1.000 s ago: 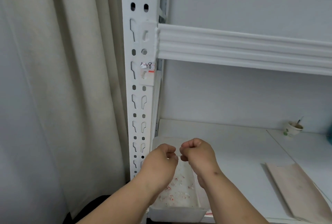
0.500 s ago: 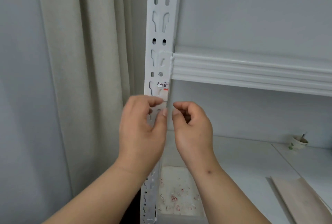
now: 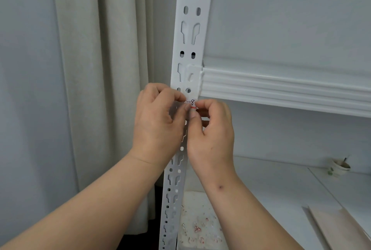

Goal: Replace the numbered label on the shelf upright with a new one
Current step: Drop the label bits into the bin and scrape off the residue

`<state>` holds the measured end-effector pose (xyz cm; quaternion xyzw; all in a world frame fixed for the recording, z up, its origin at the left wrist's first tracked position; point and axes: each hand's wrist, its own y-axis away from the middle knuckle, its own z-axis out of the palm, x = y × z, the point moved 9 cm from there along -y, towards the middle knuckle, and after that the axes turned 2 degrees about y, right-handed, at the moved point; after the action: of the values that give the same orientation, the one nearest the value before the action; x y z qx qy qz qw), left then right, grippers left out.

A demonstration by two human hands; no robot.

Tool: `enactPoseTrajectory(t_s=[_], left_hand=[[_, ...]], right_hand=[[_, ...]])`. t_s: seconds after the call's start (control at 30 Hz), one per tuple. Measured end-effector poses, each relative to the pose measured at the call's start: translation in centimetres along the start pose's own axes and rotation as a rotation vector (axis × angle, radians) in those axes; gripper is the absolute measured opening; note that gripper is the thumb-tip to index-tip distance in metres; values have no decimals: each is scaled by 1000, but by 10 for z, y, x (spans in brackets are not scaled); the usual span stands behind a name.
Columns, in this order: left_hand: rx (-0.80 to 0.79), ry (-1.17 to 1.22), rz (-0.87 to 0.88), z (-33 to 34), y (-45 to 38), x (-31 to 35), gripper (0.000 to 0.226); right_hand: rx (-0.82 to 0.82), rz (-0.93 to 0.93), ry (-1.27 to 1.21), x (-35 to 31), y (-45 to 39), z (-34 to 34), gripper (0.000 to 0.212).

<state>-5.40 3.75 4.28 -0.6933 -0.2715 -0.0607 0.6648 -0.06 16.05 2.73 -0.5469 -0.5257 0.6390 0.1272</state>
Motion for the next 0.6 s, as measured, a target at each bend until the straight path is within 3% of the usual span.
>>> enactPoseTrajectory(t_s=[0.33, 0.6], left_hand=[[-10, 47, -55, 3, -1, -4, 7], [15, 194, -362, -8, 4, -21, 17]], right_hand=[[14, -13, 6, -1, 0, 1, 10], [-1, 71, -41, 5, 3, -3, 14]])
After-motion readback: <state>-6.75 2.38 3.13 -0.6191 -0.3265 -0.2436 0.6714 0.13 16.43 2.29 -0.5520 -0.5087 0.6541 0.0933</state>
